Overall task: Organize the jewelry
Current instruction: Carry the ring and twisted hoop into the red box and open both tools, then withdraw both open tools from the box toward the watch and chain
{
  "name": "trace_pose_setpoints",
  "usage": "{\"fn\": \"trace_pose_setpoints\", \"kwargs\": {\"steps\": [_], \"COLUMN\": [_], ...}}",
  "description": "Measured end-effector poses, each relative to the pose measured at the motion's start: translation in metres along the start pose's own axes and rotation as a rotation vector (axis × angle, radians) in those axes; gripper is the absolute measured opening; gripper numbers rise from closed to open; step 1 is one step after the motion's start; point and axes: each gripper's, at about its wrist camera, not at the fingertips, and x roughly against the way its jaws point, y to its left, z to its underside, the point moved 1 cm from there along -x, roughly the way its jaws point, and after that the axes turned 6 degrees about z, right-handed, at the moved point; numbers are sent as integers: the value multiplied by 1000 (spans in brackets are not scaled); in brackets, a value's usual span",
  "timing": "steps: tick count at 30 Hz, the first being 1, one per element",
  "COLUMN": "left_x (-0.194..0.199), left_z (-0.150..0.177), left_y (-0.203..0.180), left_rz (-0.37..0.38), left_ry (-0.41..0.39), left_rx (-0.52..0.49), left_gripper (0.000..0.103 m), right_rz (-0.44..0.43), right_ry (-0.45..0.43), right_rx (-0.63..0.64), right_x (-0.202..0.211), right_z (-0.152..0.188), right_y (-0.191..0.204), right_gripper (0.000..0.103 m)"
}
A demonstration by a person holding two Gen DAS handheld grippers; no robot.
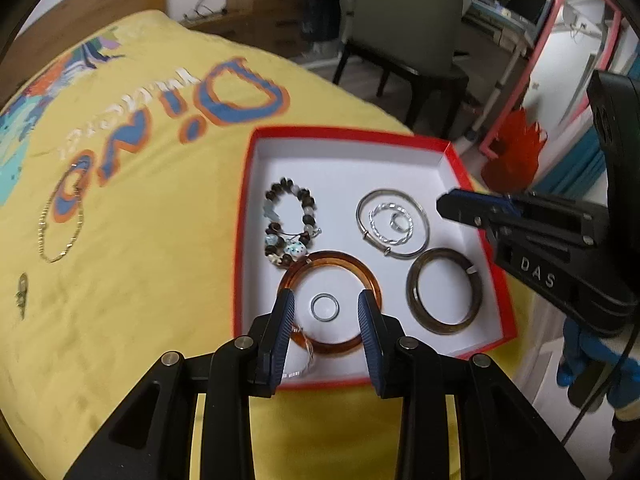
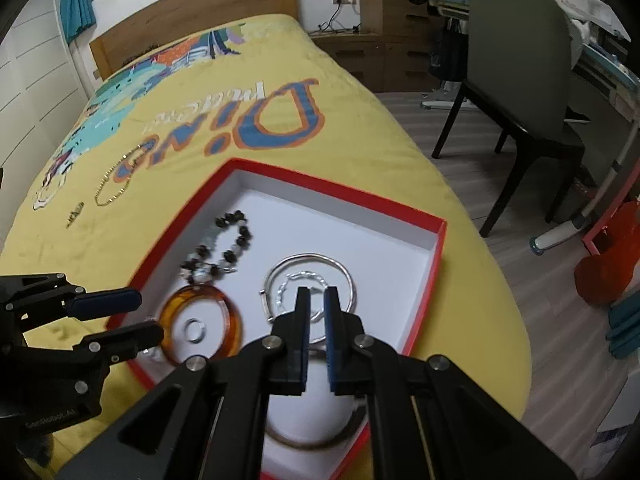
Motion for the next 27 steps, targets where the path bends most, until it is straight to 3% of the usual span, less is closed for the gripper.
{"fn": "trace_pose_setpoints", "kwargs": {"steps": [5, 9, 15, 21, 27], "left_x": [28, 49, 78, 115, 155], "left_z": [14, 30, 53, 67, 88], "left_y": [-5, -8, -6, 5, 43], "left_rz": [-22, -36, -58, -114, -176], "left_ry": [-25, -50, -78, -123, -196], "left_rx": [2, 15, 35, 45, 136], "left_gripper": [47, 47, 47, 48, 63], "right_rz": [5, -1, -11, -30, -78], "right_ry": [-24, -43, -46, -81, -117], "right_rx": [-26, -35, -31, -3, 32], "right_x": [34, 64, 98, 128, 149], "right_z": [11, 26, 50, 54, 47], "right_y": [13, 26, 47, 76, 116], "right_gripper": [7, 23, 23, 23, 23]}}
